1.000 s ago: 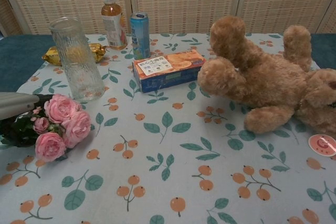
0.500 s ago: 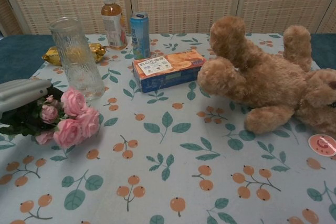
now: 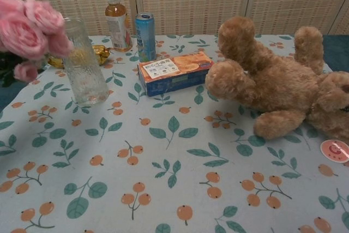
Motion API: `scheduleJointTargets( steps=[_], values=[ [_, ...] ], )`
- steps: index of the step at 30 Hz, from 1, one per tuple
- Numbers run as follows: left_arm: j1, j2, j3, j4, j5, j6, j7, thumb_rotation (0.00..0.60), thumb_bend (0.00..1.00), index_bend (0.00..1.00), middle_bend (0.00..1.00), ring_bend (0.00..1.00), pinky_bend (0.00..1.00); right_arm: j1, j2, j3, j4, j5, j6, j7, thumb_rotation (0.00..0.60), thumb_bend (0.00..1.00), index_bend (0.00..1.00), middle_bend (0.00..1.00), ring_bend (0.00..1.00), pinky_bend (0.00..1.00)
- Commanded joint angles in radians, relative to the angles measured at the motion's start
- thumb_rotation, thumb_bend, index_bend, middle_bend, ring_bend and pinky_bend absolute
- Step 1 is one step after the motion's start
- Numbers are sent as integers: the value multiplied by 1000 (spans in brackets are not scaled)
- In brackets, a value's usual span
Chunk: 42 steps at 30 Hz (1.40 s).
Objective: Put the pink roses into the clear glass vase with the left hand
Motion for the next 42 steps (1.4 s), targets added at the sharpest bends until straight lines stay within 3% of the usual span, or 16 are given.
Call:
scheduleJointTargets(
  steps=[1,5,7,11,17,25,30,42],
  values=[
    [15,69,-184,-85,3,136,-525,600,574,719,769,452,158,0,-1,-1,-1,0,-2,-4,600,290,0,0,0,0],
    [-66,50,-294,-87,-92,56,-603,600,597,720,764,445,146,0,-5,-2,-1,2,-6,-14,600,290,0,0,0,0],
    [-112,11,-346,-43,-149,49,-514,600,637,725,767,451,162,0,-6,0,-2,6,-8,-17,600,290,0,0,0,0],
    [-246,-113,-440,147,-214,72,-327,600,693,727,769,466,203,-1,-10,9,-1,22,-7,-31,600,290,0,0,0,0],
    [-384,-163,-533,289,-272,-5,-329,600,700,727,769,469,218,2,-17,24,-1,59,-21,-44,600,290,0,0,0,0],
    [-518,-217,-565,420,-305,-76,-304,600,706,732,776,470,226,16,-24,40,2,103,-53,-58,600,290,0,0,0,0],
    [-555,-254,-540,466,-292,-72,-294,600,705,734,775,470,224,14,-19,40,1,101,-45,-51,600,290,0,0,0,0],
    [-535,-294,-470,490,-268,-45,-300,600,702,735,775,470,221,12,-12,33,1,84,-33,-40,600,290,0,0,0,0]
  ],
)
